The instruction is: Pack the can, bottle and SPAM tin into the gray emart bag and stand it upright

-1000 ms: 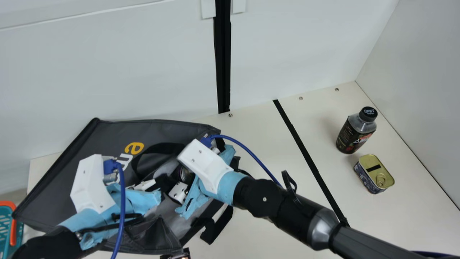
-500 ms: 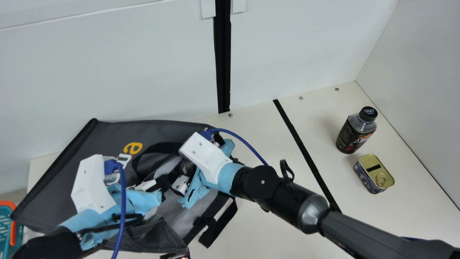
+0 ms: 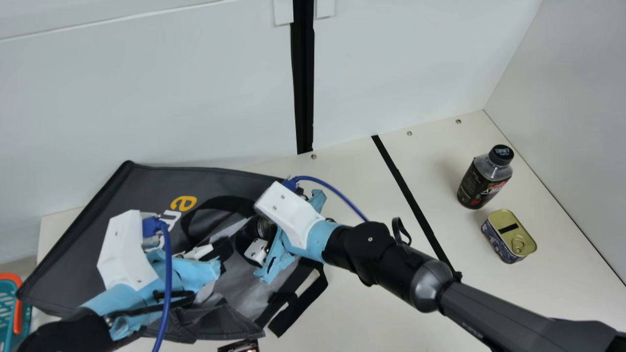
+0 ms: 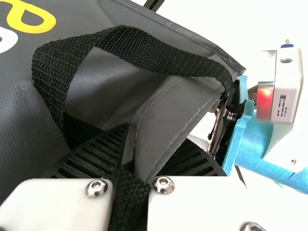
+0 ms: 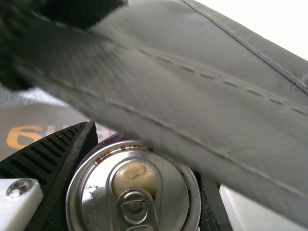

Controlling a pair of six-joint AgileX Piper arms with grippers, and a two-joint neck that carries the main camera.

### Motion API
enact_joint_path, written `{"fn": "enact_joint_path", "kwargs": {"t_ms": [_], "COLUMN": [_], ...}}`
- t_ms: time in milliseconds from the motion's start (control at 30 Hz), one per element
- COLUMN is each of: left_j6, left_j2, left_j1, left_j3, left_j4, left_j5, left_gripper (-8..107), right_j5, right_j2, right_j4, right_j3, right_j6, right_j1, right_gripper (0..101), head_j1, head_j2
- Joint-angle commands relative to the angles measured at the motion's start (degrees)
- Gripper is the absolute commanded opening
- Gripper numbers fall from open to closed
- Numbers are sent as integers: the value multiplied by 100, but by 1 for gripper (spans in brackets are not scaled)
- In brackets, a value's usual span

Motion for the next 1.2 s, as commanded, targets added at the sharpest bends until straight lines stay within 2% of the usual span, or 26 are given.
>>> {"fn": "enact_joint_path", "kwargs": {"t_ms": [0, 333, 800, 1167], "left_j6": [0, 0, 0, 0], "left_j2": [0, 0, 0, 0], "left_j1": [0, 0, 0, 0], "left_j3": [0, 0, 0, 0], "left_j4": [0, 0, 0, 0], "left_j5": [0, 0, 0, 0], "left_gripper": [-8, -8, -8, -8], "right_j5": [18, 116, 226, 278], "right_j2": [-3, -61, -315, -727], "right_j4": [158, 606, 725, 247], "right_j3": [24, 163, 433, 751], "right_j6": [-208, -758, -985, -462], "right_j1": [-30, -137, -265, -335], "right_gripper": [63, 95, 95, 95], "head_j1": [-130, -130, -130, -130], "head_j2": [-14, -14, -14, -14]}}
